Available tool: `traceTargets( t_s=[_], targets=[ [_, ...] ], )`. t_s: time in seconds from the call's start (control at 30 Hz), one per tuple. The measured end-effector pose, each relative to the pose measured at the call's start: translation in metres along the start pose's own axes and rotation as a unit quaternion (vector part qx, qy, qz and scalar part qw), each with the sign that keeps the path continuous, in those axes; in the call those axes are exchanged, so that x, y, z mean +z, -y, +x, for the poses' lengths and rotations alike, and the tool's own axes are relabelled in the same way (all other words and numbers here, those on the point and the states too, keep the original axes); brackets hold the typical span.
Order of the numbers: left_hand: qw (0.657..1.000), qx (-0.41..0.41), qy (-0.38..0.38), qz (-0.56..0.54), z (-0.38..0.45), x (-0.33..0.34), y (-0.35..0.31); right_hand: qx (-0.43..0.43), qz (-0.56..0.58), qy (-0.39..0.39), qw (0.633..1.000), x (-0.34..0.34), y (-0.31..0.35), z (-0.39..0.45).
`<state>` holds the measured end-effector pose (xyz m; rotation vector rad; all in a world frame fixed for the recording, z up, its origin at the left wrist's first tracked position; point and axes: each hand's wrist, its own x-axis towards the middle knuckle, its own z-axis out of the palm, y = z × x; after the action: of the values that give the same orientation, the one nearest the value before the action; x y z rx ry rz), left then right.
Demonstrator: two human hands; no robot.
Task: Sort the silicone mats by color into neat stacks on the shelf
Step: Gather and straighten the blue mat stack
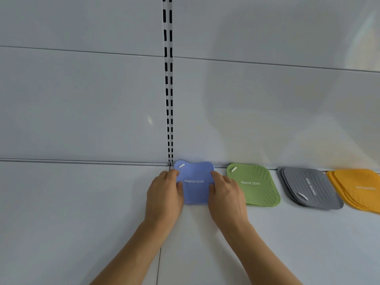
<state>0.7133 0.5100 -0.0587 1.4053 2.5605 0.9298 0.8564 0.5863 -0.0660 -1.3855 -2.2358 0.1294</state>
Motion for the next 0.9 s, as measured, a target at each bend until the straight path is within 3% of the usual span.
traceTargets(
  t_s=[0.17, 0.3, 0.43, 0.63, 0.9],
  targets=[
    [0.989, 0.078, -0.015, 0.128, 0.001, 0.004, 0.006, -0.035, -0.099, 0.022, 0.994, 0.002, 0.003, -0.003],
    [0.982, 0.094, -0.040, 0.157, 0.003, 0.002, 0.013, -0.038, -0.113, 0.041, 0.992, -0.007, 0.003, -0.006],
    [0.978, 0.123, 0.012, 0.171, 0.002, -0.013, 0.021, -0.118, -0.084, -0.017, 0.989, -0.027, -0.009, -0.005],
    [0.961, 0.160, 0.162, 0.157, 0.002, -0.038, 0.024, -0.152, -0.075, 0.129, 0.977, -0.032, -0.039, -0.002],
    [0.966, 0.175, 0.136, 0.130, 0.002, -0.038, 0.026, -0.186, -0.029, 0.088, 0.978, -0.024, -0.047, 0.000]
  ],
)
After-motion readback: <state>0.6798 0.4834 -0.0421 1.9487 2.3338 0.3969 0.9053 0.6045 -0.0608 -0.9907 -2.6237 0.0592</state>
